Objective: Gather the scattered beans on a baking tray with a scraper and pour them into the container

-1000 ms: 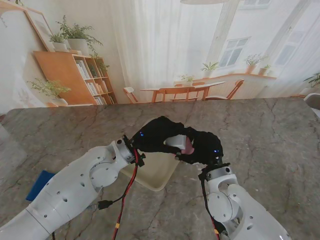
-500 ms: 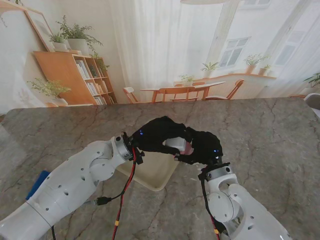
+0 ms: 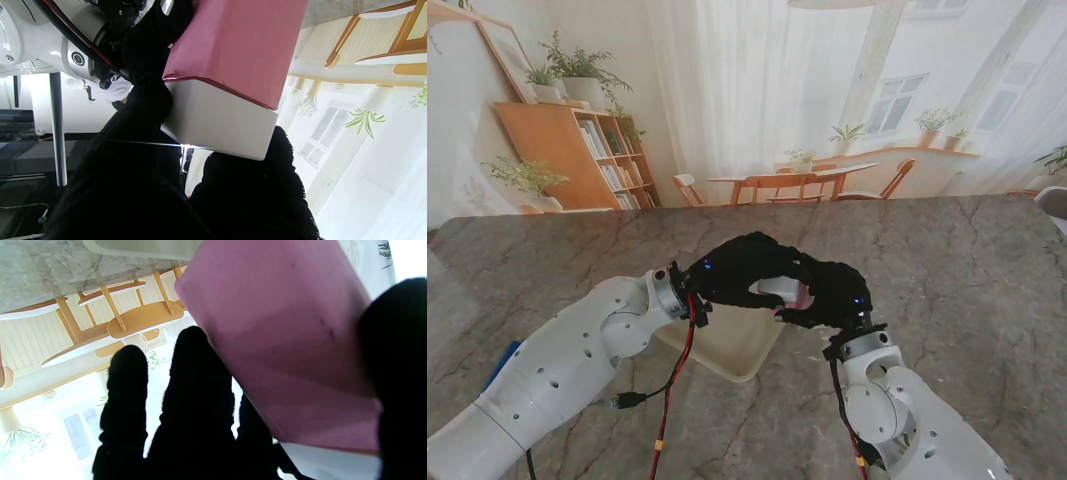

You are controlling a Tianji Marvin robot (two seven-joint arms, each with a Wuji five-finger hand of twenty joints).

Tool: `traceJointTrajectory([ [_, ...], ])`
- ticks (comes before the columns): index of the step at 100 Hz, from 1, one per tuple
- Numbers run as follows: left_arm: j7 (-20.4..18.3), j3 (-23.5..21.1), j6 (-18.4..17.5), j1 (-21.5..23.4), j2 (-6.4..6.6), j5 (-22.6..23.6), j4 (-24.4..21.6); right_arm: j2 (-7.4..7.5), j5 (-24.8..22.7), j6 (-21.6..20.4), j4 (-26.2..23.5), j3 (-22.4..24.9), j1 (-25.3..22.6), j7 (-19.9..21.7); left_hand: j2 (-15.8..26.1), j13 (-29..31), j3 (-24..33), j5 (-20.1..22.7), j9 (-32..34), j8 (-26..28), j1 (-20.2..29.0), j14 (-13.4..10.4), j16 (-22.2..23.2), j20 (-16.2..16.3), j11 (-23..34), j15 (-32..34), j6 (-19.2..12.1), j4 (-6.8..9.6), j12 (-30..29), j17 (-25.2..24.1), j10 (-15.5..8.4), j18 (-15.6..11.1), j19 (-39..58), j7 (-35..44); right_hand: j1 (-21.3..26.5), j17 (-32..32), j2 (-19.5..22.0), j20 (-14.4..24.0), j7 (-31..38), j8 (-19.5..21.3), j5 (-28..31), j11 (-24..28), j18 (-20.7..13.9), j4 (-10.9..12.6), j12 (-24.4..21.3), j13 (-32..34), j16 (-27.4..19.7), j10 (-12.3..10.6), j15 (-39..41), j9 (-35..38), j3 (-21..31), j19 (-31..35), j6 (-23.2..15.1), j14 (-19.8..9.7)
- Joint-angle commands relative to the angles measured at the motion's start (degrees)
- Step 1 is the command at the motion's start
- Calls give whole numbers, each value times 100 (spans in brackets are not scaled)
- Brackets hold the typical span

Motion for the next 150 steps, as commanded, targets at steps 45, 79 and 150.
traceJointTrajectory([
  [45, -288, -515, 529, 508, 62, -231, -831, 41, -43, 8, 47, -6, 43, 156, 1397, -2326, -1326, -1294, -2027, -1477, -1321, 84, -966, -1337, -337, -374, 1119, 200, -1061, -1748, -572, 630, -1077, -2340, 1079, 20, 1170, -88, 812, 338, 464, 697, -129, 440, 424, 133, 33, -971, -54, 660, 1393, -40, -1494, -389],
  [79, -651, -1401, 2350, 1635, 20, -1229, -1929, -23, 197, 171, 63, 71, 18, 108, 2614, -1700, -2118, -949, -1387, -1269, -571, 188, -700, -724, -168, -244, 1392, 290, -809, -1236, -466, 868, -997, -2077, 1080, 20, 1201, -86, 827, 325, 434, 696, -111, 442, 417, 117, 28, -975, -70, 640, 1376, -30, -1496, -393],
  [150, -745, -2235, 4286, 2670, -142, -2683, -1801, -57, 625, 536, -22, 977, -382, 404, 3018, -1122, -2154, 74, -433, -960, -285, 632, -245, 133, 52, 41, 1681, 296, -386, -528, -138, 1585, -506, -1728, 1140, -79, 1443, -76, 862, 307, 275, 723, -138, 455, 364, 2, -36, -1006, -138, 506, 1162, -45, -1508, -369],
])
